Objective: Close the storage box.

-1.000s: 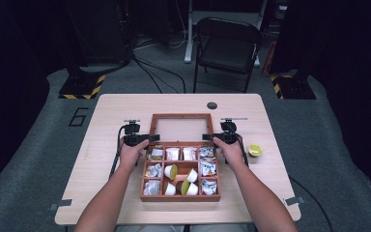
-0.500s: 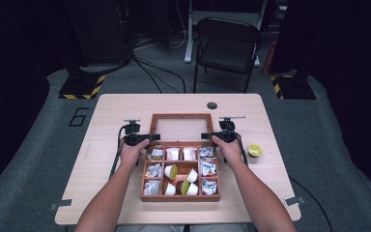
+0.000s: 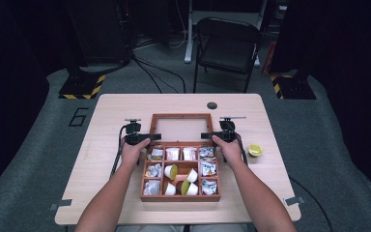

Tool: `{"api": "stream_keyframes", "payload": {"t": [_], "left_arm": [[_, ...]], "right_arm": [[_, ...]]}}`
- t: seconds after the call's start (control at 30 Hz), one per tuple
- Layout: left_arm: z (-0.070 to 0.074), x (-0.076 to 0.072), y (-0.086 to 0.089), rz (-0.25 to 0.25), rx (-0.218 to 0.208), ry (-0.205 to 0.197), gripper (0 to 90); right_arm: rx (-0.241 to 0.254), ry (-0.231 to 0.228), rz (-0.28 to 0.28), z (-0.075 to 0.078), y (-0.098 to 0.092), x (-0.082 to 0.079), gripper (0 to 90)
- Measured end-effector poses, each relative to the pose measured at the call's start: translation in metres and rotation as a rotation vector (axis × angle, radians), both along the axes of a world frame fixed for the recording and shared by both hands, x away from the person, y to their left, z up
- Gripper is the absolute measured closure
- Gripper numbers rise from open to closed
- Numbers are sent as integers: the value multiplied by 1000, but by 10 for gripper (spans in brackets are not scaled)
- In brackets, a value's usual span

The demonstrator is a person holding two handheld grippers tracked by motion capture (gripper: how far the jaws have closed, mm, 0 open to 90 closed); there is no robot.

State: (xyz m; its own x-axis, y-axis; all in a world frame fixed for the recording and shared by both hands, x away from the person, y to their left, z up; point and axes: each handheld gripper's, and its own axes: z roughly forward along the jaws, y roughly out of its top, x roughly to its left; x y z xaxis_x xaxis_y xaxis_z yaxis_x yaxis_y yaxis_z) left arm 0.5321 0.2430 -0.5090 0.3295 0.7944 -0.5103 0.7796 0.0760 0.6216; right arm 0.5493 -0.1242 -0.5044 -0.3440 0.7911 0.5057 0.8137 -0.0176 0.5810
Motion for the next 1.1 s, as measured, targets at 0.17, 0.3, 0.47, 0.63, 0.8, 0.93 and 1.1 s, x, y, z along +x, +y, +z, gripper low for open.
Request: {"api": "stream_keyframes", "payload": {"t": [0.17, 0.3, 0.47, 0.63, 0.8, 0.93, 1.1], "left_arm": [[0, 0, 1, 5, -6, 1, 348], [0, 1, 2, 7, -15, 1, 352], [2, 1, 2, 9, -19, -8, 365], [5, 0, 3, 8, -18, -33, 370], [8, -1, 3, 11, -28, -41, 371], [10, -1, 5, 5, -31, -60, 376], [15, -3, 6, 3, -47, -83, 379]], "right_arm": [[6, -1, 0, -1, 0, 0, 325], [14, -3, 3, -2, -1, 1, 328], [18, -6, 7, 1, -1, 0, 337], [7, -31, 7, 5, 0, -1, 345], [6, -46, 6, 8, 0, -2, 348], [6, -61, 8, 10, 0, -4, 350], [0, -95, 12, 16, 0, -6, 356]]}}
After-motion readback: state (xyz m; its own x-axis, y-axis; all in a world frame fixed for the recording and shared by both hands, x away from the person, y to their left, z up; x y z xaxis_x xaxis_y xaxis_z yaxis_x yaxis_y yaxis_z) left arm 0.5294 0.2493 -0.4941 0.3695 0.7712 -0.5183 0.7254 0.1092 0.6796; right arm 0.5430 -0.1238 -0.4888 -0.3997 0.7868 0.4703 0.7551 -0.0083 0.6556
